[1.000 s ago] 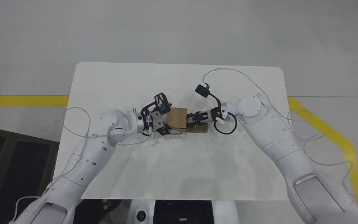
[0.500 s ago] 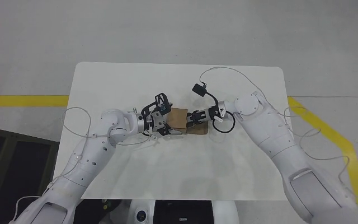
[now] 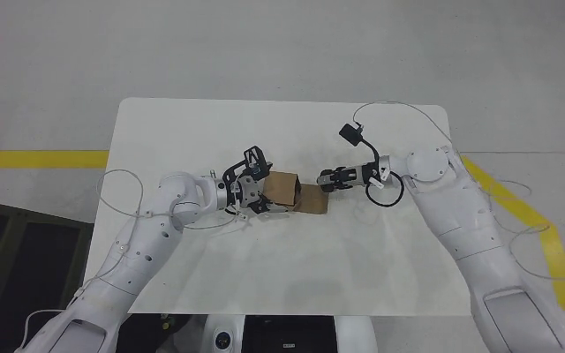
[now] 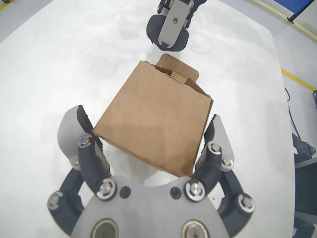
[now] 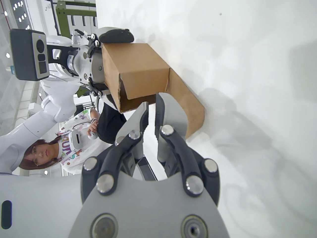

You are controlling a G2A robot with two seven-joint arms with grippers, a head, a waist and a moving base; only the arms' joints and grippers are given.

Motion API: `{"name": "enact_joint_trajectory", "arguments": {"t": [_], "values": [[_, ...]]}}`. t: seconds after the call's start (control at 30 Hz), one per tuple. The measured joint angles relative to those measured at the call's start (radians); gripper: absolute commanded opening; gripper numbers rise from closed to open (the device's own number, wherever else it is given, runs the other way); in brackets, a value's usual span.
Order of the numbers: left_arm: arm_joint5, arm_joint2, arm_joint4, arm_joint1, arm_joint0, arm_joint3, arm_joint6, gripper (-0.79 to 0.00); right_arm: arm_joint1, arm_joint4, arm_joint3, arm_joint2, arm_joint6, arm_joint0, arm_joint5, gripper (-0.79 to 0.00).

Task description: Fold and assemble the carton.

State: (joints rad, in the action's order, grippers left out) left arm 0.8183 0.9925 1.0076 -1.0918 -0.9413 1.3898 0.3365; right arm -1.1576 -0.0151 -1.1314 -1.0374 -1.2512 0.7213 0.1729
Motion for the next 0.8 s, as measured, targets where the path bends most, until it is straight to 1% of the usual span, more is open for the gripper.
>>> {"name": "enact_joint_trajectory", "arguments": {"t": [0.1,0.17,0.23,0.33,0.6,0.8], "values": [[-0.002,0.002,0.002,0.000,-0.002,0.001,-0.003,0.000,0.028,0.043,-0.084,-0.059,-0.013,0.062,-0.081,-0.625],[-0.002,0.004,0.002,0.001,-0.003,0.002,-0.005,0.000,0.042,0.064,-0.134,-0.088,-0.018,0.106,-0.127,-0.585],[-0.002,0.005,0.002,0.001,-0.003,0.002,-0.005,0.000,0.048,0.062,-0.163,-0.099,-0.016,0.138,-0.142,-0.560],[-0.002,0.006,0.003,0.001,-0.003,0.003,-0.008,0.000,0.049,0.058,-0.178,-0.094,0.003,0.165,-0.148,-0.545],[-0.001,0.004,0.005,0.000,-0.003,0.001,-0.011,0.000,0.033,0.051,-0.109,-0.027,0.038,0.135,-0.129,-0.533],[-0.001,0.007,0.001,0.001,-0.004,0.002,-0.007,0.000,0.019,0.018,-0.070,0.018,0.047,0.108,-0.101,-0.526]]}}
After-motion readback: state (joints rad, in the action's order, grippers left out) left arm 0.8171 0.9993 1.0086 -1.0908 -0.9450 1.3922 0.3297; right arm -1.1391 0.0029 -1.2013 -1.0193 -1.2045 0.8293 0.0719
